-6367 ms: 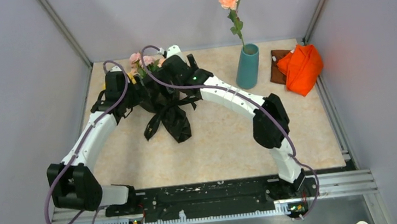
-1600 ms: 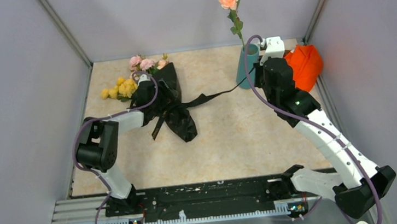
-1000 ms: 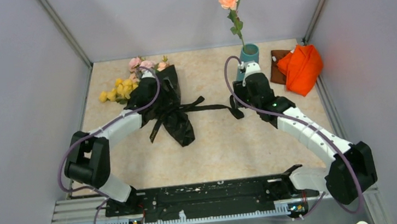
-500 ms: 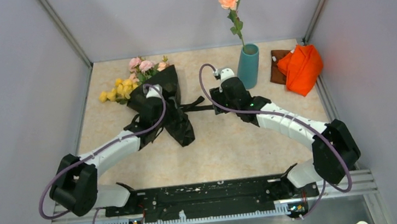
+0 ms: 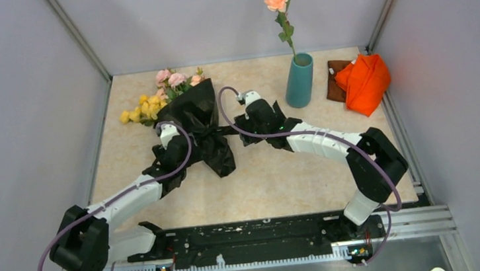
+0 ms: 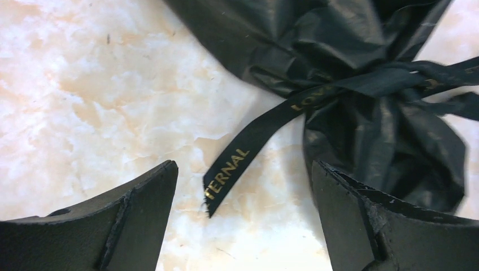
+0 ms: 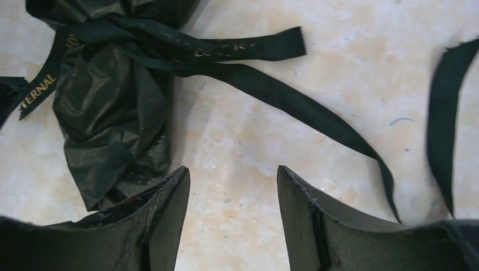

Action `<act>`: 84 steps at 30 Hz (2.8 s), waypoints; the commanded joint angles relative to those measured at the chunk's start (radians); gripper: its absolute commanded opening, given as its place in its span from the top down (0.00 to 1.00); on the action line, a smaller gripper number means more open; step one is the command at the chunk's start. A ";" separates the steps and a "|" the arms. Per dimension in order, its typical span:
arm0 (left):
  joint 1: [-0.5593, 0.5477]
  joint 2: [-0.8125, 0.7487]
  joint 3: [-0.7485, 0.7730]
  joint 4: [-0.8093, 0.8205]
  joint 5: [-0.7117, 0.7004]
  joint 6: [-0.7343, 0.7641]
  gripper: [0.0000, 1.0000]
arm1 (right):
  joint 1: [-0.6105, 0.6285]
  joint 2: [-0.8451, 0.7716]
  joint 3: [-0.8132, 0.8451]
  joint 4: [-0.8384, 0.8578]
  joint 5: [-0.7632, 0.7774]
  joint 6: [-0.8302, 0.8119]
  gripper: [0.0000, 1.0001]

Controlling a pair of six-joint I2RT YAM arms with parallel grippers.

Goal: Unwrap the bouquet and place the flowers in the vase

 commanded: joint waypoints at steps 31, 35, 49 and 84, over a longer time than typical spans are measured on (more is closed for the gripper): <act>-0.001 0.475 0.288 0.049 0.135 0.229 0.19 | 0.068 -0.015 0.047 0.035 0.115 -0.026 0.42; -0.001 0.488 0.292 0.062 0.122 0.231 0.26 | 0.067 -0.017 0.042 0.034 0.125 -0.030 0.42; 0.012 0.501 0.329 0.087 0.189 0.250 1.00 | 0.067 -0.027 0.016 0.033 0.125 -0.025 0.42; -0.038 -0.432 0.498 -0.418 -0.136 0.058 1.00 | 0.112 -0.053 0.018 0.023 0.098 0.005 0.42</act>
